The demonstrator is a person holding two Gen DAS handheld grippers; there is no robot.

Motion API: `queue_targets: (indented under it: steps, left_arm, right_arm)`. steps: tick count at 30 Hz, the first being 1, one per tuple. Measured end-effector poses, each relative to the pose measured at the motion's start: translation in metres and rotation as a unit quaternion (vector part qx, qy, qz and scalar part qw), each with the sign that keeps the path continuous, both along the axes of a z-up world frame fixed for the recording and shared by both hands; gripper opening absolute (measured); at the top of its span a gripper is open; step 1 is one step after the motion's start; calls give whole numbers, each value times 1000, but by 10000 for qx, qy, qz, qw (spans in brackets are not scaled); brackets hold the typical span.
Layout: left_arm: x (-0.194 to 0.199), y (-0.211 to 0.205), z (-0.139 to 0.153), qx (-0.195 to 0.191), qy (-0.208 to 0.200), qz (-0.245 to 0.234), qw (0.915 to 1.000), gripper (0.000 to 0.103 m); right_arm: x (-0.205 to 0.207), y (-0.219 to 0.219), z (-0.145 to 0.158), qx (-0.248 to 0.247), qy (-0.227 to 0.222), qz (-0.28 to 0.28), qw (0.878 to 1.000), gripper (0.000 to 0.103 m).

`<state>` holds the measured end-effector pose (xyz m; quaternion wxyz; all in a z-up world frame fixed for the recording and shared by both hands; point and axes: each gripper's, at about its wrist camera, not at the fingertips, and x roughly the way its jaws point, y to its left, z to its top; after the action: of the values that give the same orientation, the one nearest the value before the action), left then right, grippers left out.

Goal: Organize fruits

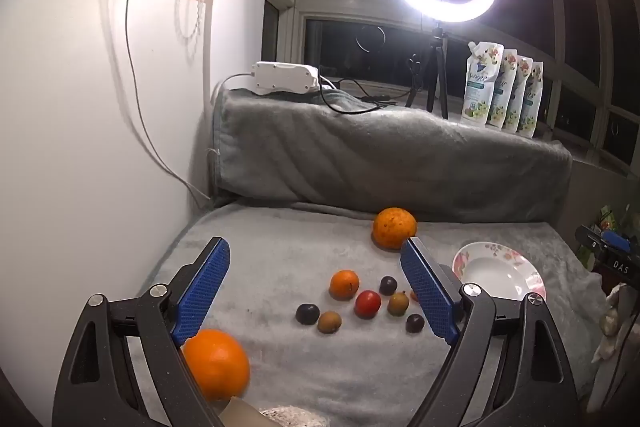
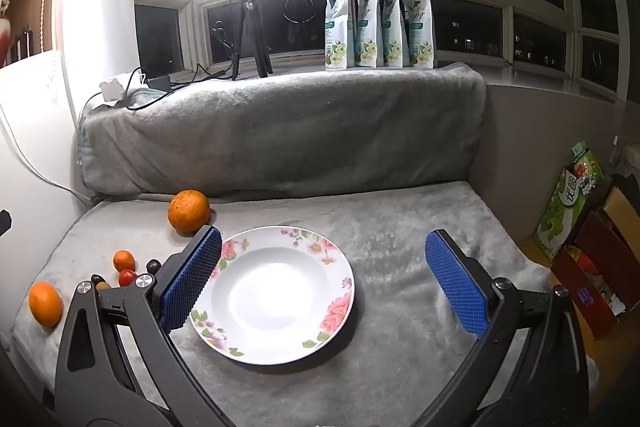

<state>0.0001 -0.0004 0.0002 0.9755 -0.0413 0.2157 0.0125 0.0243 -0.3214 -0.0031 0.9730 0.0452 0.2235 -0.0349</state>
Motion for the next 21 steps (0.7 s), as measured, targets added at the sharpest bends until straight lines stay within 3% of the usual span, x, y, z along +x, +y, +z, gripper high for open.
queue_targets:
  steps: [21]
  left_arm:
    - [2, -2, -6, 18, 42, -33, 10000, 88]
  right_arm:
    - [1, 0, -2, -7, 50, -77, 10000, 103]
